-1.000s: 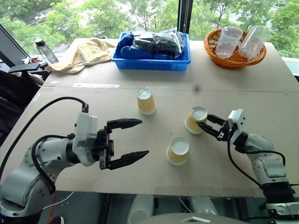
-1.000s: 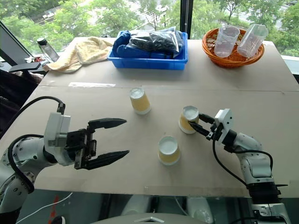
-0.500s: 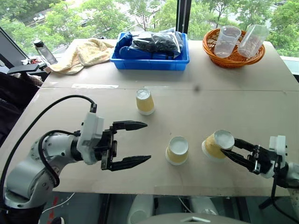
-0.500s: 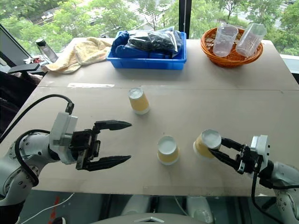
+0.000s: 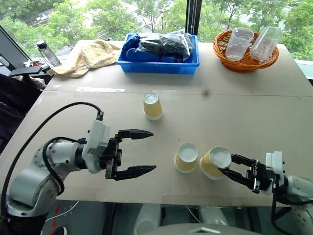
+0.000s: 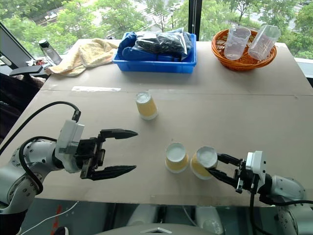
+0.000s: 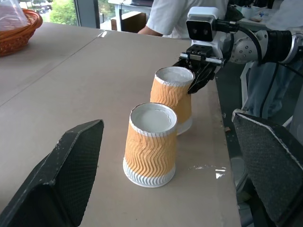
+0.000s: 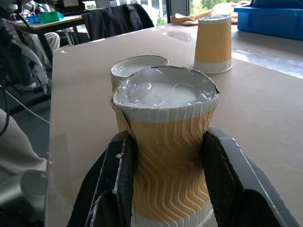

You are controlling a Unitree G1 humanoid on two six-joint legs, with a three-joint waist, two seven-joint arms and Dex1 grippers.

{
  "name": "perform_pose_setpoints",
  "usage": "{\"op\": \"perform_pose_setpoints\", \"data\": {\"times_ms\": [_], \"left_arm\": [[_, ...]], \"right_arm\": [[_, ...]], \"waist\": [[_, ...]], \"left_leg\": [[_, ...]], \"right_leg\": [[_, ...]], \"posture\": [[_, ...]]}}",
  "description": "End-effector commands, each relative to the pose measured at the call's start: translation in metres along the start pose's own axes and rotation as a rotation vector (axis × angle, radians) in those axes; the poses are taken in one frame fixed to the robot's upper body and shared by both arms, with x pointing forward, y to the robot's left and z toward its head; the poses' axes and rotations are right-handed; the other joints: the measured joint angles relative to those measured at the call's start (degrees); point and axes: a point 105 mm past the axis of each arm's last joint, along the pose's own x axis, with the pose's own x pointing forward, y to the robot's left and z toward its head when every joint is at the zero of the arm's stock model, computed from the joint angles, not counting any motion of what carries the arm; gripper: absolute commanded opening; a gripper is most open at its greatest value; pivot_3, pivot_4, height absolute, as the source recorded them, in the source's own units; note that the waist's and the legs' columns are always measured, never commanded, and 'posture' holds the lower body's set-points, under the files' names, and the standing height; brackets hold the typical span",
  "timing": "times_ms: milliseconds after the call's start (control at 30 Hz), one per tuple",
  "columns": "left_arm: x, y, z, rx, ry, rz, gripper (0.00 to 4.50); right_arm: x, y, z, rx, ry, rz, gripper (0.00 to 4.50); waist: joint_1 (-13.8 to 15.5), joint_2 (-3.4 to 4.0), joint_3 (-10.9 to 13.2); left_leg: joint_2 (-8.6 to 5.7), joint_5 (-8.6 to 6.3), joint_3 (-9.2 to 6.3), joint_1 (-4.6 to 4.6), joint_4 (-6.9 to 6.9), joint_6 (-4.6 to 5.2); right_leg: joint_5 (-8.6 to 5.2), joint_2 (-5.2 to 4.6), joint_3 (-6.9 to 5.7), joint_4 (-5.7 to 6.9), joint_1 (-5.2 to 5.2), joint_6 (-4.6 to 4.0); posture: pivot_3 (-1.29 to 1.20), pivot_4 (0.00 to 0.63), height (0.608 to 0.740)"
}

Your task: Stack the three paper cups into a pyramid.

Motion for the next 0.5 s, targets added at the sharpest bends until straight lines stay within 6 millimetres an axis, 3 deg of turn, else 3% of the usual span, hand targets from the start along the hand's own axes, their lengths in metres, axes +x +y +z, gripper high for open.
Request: {"op": "perform_pose_setpoints", "data": {"times_ms": [33,300,500], "left_arm": [[0.0002,-0.0041,0.0073,0.035,-0.004,-0.008,4.5],[-0.0009,-0.0041,0.0075,0.035,-0.001,0.001,4.5],[-0.0028,-0.0038,0.0073,0.029,-0.007,0.013,4.5]], "right_arm": [[0.0054,0.0043,0.0061,-0.03,-0.029,0.041,1.37],[0.0087,0.0028,0.0005,0.004,-0.005,0.044,1.37],[0.0022,0.0051,0.002,0.043,0.012,0.052,4.03]], "waist": [[-0.07,0.0,0.0],[-0.01,-0.01,0.0],[0.01,-0.01,0.0]], "left_leg": [[0.0,0.0,0.0,0.0,0.0,0.0],[0.0,0.0,0.0,0.0,0.0,0.0],[0.0,0.0,-0.01,0.0,0.0,0.0]], "right_leg": [[0.0,0.0,0.0,0.0,0.0,0.0],[0.0,0.0,0.0,0.0,0.0,0.0],[0.0,0.0,0.0,0.0,0.0,0.0]], "posture": [[0.0,0.15,0.74],[0.0,0.15,0.74],[0.0,0.15,0.74]]}}
